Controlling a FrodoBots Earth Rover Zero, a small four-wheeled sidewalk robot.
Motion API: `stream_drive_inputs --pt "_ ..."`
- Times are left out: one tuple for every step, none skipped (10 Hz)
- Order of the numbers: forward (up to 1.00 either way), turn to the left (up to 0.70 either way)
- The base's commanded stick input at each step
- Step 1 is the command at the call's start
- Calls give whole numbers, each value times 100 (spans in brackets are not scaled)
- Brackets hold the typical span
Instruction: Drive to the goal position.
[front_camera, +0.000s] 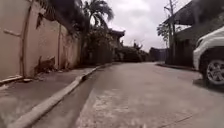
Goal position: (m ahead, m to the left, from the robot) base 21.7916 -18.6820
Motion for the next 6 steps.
stream_drive_inputs --pt "100 0" --pt "100 0" --pt "100 0" --pt "100 -2" --pt "100 -11" --pt "100 -21"
